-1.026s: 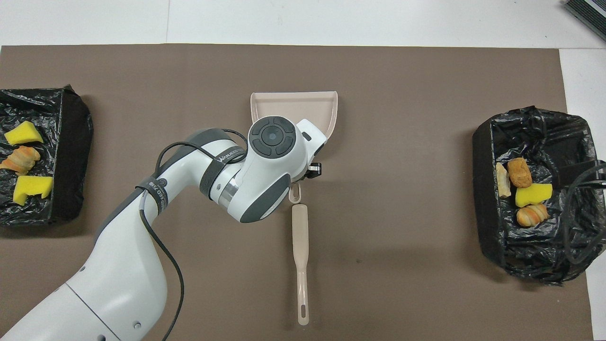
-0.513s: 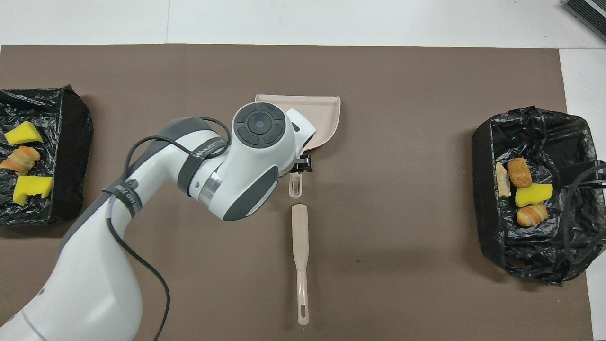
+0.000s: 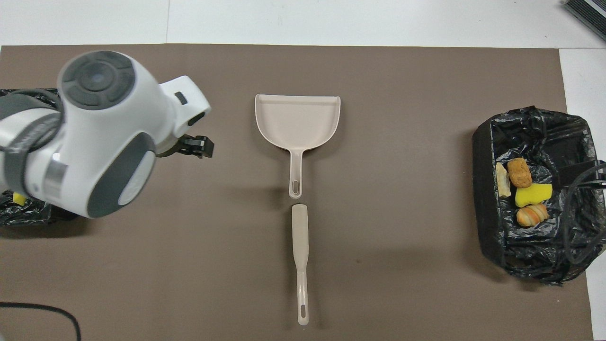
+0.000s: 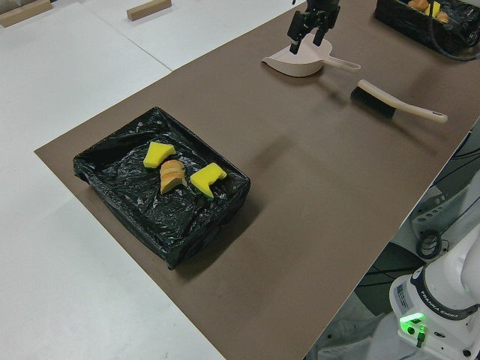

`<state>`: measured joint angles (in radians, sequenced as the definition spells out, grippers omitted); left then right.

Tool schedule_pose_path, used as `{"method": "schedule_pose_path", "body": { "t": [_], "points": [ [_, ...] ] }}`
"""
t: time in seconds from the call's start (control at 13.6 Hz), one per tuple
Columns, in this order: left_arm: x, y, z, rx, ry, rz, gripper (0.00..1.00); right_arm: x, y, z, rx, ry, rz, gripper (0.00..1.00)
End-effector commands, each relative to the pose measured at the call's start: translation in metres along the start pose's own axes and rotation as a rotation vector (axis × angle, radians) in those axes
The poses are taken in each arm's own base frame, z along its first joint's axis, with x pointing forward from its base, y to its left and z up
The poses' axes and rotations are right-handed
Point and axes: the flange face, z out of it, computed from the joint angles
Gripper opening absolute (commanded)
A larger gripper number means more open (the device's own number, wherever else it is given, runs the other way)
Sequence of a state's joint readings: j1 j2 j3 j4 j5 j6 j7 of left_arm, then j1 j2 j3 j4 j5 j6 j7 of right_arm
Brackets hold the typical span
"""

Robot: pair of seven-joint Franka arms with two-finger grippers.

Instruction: Sweep and dump trash in bin

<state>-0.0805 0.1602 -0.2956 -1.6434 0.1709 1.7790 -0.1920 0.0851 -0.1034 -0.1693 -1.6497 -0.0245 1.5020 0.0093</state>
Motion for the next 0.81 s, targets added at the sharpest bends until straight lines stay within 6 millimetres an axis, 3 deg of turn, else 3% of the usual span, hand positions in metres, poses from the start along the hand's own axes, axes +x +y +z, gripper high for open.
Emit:
{"method": "schedule_pose_path", "body": {
  "t": [0.0,0.15,0.37,0.73],
  "points": [
    [-0.028,-0.066,-0.032,-0.038,0.008,0.036,1.00,-0.002,0.000,-0.002,0.006,0.001,-0.017,1.00],
    [-0.039,-0.112,-0.058,-0.108,0.019,0.044,1.00,-0.002,0.000,-0.002,0.006,0.001,-0.019,1.00],
    [-0.052,-0.142,-0.091,-0.121,0.005,0.076,1.00,-0.002,0.000,-0.002,0.006,0.000,-0.019,1.00],
    [-0.071,-0.148,-0.113,-0.127,-0.028,0.111,1.00,-0.002,0.000,-0.002,0.006,0.000,-0.019,1.00]
  ]
}}
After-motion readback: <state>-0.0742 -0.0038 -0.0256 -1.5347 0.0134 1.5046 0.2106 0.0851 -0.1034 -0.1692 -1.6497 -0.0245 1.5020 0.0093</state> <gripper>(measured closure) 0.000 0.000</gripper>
